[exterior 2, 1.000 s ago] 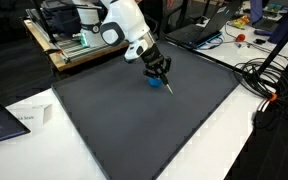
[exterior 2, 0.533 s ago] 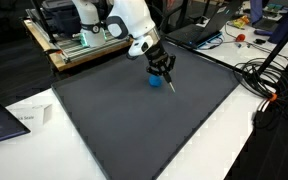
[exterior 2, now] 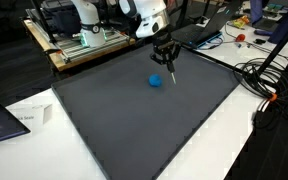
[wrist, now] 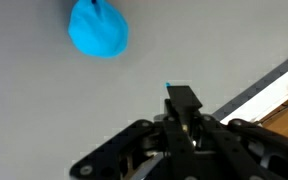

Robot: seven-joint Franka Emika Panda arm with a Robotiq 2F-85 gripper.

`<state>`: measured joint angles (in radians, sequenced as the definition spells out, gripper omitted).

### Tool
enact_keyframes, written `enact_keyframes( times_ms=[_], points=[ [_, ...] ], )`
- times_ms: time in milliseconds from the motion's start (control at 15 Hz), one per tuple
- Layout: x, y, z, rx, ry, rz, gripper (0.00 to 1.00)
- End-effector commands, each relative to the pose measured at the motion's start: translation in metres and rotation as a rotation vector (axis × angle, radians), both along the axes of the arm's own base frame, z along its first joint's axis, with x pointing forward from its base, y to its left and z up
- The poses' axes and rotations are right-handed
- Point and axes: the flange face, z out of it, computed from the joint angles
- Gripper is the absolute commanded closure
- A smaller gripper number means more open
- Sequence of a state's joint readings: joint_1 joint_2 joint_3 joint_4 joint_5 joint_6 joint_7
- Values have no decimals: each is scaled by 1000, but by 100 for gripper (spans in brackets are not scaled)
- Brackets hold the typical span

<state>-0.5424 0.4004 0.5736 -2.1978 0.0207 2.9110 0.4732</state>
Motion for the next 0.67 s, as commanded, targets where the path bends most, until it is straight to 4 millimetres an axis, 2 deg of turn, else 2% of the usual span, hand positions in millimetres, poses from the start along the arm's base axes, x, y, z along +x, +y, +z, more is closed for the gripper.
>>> enact_keyframes(
  times_ms=[0, 267, 600],
  points=[
    [-15, 11, 28, -146, 51, 27, 97],
    [-20, 36, 51, -280, 127, 85, 97],
    [-21, 72, 67, -384, 205, 160, 97]
  ],
)
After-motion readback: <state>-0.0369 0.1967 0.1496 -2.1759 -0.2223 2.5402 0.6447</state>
